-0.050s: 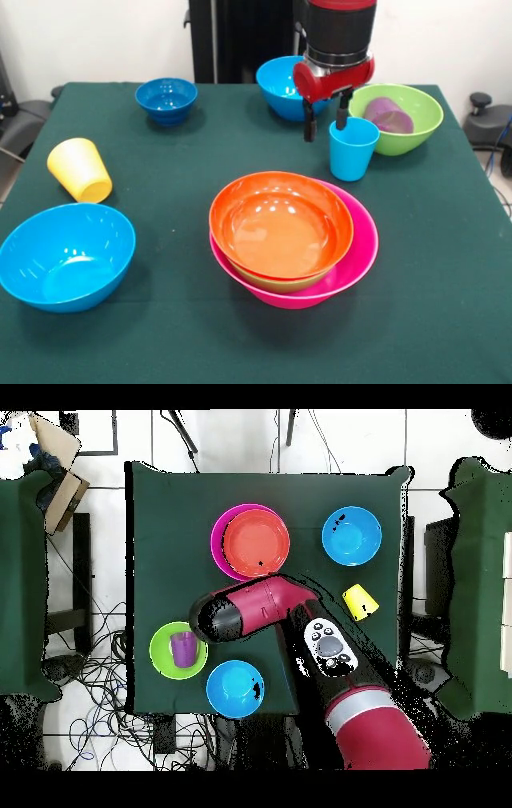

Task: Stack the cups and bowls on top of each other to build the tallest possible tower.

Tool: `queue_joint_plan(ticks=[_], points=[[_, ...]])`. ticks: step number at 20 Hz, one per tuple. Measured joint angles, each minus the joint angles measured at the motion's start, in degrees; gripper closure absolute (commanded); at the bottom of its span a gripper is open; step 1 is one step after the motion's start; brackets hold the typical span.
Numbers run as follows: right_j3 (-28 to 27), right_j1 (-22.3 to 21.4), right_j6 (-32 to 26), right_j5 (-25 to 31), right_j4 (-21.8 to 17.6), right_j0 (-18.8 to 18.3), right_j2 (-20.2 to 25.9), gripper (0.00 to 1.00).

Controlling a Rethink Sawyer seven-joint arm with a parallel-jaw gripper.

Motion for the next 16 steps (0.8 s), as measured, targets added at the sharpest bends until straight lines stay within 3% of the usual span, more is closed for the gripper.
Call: queue_joint_plan(ticks=[16], points=[[-5.1, 6.6, 0.0, 0.0, -1.7, 0.0, 0.0, 0.0]])
